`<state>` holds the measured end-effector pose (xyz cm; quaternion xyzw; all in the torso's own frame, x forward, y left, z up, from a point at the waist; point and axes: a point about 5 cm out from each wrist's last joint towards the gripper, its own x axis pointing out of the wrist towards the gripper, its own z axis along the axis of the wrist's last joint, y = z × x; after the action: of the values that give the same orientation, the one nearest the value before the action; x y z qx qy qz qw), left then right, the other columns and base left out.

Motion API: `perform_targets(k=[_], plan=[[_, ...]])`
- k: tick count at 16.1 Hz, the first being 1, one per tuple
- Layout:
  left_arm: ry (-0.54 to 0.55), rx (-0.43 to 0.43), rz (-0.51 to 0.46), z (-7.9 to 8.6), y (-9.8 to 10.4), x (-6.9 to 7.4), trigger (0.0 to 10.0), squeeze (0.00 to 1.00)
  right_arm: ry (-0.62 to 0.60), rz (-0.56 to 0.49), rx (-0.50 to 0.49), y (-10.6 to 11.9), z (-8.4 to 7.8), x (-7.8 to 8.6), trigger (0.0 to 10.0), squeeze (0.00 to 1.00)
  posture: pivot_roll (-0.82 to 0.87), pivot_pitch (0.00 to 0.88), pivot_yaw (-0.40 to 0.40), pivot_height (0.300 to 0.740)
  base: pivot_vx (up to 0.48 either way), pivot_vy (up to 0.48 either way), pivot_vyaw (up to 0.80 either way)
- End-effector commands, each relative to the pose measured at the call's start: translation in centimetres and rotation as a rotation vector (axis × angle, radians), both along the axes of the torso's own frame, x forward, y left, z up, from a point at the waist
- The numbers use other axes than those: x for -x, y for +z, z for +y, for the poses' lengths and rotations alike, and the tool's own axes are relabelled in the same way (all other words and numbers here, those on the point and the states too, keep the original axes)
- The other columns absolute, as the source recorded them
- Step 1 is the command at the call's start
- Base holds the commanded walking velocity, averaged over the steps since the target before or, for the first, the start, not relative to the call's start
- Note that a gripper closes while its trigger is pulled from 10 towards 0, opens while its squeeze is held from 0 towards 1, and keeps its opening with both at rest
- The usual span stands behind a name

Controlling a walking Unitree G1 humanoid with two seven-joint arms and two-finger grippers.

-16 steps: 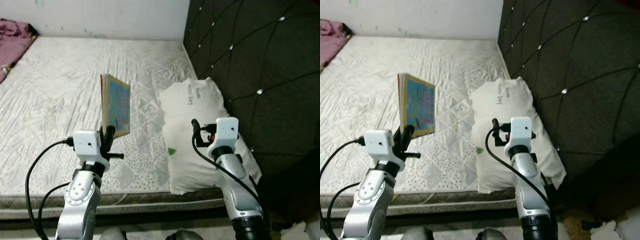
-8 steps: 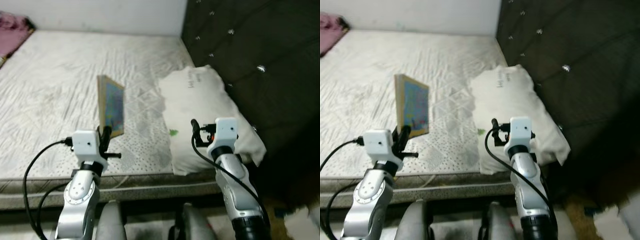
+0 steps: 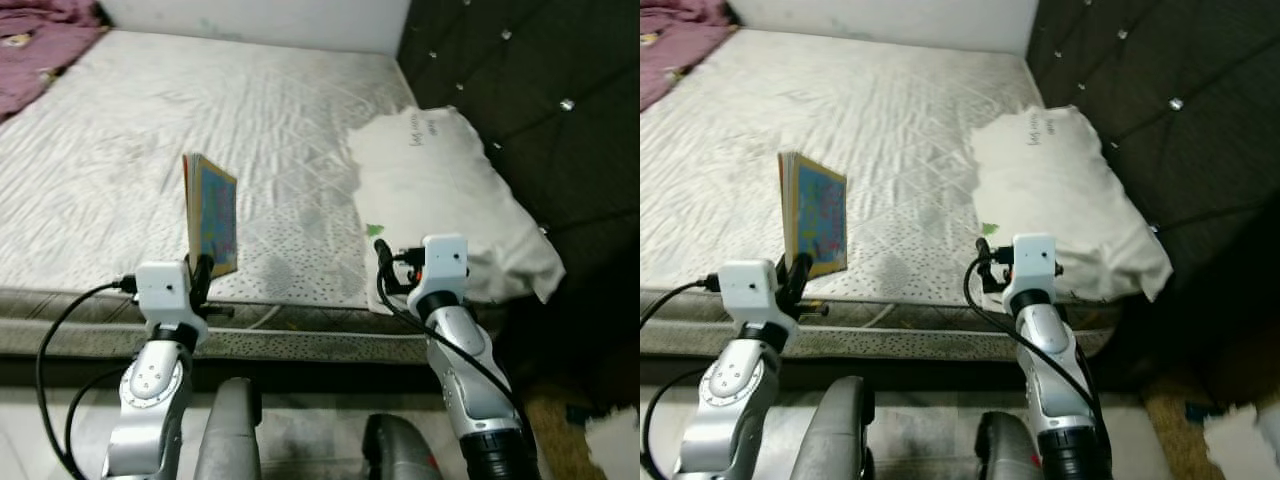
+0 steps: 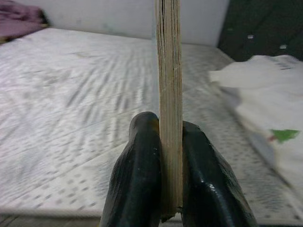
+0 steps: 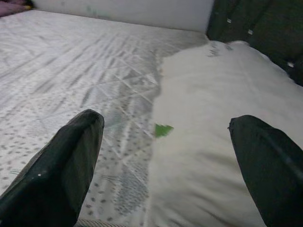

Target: Clean up the room

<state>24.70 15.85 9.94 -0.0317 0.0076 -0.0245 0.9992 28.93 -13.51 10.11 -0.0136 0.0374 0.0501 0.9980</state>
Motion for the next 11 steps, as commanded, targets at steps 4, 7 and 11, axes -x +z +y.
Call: perform_targets(k=[4, 7, 11], plan=[[-0.033, 0.017, -0.056, -0.70, 1.19, -0.43, 10.0, 0.00, -0.013, -0.002, 0.002, 0.14, -0.46, -0.04, 10.0, 0.00, 0.05, 0.012, -0.062, 0.624, 0.000, 0.000, 0.00], [-0.035, 0.019, -0.053, -0.76, 1.20, -0.50, 10.0, 0.00, 0.001, -0.011, 0.004, 0.28, -0.29, 0.01, 10.0, 0.00, 0.04, 0.011, -0.063, 0.586, 0.000, 0.000, 0.00], [-0.033, 0.022, -0.058, -0.81, 1.26, -0.61, 10.0, 0.00, -0.004, -0.004, 0.005, 0.16, -0.28, -0.10, 10.0, 0.00, 0.05, 0.005, -0.063, 0.561, 0.000, 0.000, 0.00]])
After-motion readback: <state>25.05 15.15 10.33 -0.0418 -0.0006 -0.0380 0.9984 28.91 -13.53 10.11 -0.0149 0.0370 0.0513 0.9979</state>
